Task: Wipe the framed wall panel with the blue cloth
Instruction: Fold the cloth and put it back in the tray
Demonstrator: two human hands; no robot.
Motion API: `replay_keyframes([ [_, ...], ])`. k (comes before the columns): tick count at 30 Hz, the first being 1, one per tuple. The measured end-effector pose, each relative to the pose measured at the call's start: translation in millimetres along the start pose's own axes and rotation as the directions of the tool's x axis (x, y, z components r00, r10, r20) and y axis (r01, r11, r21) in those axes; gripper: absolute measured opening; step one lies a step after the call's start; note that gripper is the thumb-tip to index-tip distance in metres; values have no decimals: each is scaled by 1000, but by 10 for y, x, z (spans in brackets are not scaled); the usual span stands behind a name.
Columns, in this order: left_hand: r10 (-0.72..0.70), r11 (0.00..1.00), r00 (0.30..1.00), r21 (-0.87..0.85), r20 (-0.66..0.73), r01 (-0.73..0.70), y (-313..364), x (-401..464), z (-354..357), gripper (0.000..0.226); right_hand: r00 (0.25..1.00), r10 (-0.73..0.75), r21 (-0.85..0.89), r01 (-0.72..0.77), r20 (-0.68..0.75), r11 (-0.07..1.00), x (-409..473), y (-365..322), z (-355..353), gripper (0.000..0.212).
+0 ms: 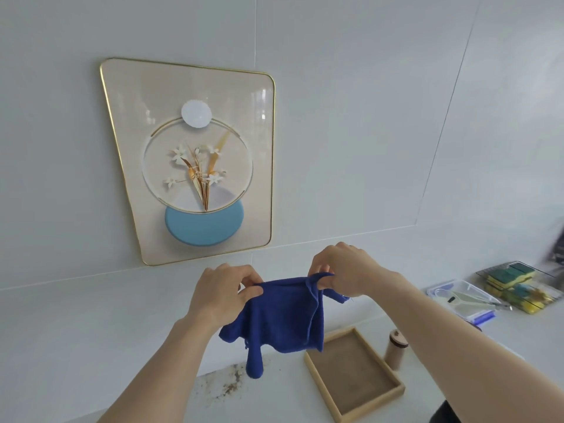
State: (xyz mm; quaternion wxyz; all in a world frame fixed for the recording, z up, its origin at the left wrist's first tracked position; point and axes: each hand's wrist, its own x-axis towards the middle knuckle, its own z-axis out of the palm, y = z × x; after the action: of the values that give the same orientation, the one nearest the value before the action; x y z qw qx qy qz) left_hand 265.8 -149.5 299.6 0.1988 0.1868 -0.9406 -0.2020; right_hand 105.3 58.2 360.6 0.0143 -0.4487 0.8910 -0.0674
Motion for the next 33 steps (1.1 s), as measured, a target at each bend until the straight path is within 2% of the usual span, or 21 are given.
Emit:
replay_keyframes([
  [10,-65,996,994,-53,87,70,569,479,770,10,998,28,28,-29,55,999,176,1054,122,21],
  [18,-201,963,969,-154,144,223,906,838,1540,6,996,13,99,-21,88,995,388,1832,427,26],
  [23,-260,938,938,-171,229,301,1075,1019,2171,5,994,35,153,-50,101,987,498,2288,807,28],
  [33,-390,902,858,-51,336,429,1094,968,3362,6,981,137,329,-176,137,928,430,2765,2068,26],
])
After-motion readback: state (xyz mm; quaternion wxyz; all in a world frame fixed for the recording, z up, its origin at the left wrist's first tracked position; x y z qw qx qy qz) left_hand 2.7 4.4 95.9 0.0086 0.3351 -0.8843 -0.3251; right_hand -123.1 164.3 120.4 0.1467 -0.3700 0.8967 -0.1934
